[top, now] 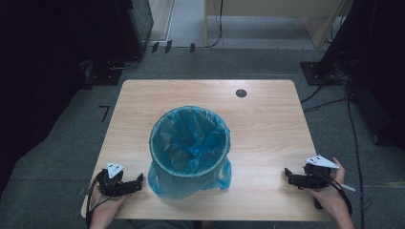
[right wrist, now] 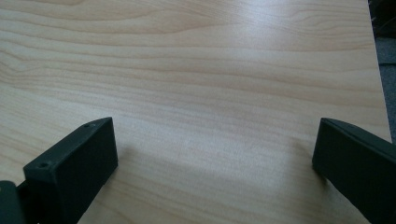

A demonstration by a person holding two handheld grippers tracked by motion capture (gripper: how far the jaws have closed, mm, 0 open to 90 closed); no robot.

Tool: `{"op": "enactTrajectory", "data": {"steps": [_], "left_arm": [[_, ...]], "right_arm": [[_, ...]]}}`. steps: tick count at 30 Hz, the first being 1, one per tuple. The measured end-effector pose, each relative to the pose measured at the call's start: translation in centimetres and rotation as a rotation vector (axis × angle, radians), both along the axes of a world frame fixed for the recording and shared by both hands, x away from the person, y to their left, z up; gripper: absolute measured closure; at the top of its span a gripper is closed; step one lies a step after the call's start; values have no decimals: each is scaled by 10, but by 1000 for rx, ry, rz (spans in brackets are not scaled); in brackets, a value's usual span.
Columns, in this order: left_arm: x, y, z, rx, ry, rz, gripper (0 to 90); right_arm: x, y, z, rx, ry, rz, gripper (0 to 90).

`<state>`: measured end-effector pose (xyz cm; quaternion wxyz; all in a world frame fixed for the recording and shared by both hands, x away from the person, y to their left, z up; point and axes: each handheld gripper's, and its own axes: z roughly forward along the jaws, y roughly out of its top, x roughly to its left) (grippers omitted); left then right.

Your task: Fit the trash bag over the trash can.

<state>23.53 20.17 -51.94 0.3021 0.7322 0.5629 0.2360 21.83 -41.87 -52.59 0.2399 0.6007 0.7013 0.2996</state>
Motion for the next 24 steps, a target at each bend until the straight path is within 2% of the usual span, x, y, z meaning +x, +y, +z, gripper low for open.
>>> {"op": "enactTrajectory", "data": {"steps": [11, 16, 24], "left_arm": [[0, 0, 0, 0, 0, 0, 0], [0, 0, 0, 0, 0, 0, 0], [0, 0, 0, -1, -1, 0, 0]], "right_arm": [[-24, 0, 0, 2, 2, 11, 0], [-35, -1, 0, 3, 1, -9, 0], [-39, -2, 0, 2, 2, -30, 0]]}}
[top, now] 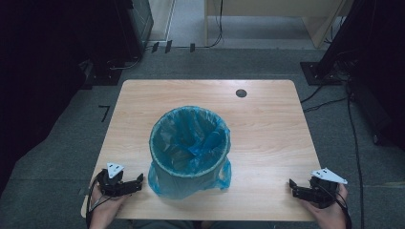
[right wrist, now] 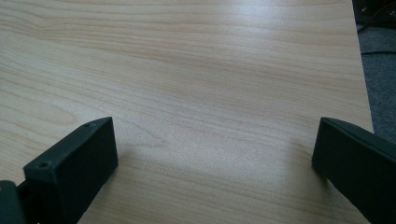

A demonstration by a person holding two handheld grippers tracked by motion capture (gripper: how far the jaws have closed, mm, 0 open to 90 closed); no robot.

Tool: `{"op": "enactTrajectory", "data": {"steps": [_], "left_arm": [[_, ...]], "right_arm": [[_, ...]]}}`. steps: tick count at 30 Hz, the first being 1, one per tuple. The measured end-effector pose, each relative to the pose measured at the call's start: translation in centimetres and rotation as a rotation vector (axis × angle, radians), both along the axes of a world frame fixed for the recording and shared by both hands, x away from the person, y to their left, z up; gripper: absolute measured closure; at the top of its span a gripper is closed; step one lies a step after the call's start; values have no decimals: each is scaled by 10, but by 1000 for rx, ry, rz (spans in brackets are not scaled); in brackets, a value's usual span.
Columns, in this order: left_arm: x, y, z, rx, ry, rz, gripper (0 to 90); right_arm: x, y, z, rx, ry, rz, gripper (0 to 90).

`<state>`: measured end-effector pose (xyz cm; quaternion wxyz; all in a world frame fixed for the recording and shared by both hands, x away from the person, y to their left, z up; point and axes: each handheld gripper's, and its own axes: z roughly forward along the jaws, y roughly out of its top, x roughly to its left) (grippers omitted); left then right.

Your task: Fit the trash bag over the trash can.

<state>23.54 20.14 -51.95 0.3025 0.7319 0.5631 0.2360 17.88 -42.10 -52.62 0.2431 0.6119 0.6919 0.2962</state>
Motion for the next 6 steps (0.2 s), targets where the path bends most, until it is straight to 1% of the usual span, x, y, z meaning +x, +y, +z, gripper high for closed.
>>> {"op": "enactTrajectory", "data": {"steps": [6], "left_arm": [[0, 0, 0, 1, -1, -1, 0]], "right_arm": [[0, 0, 0, 0, 0, -5, 0]]}}
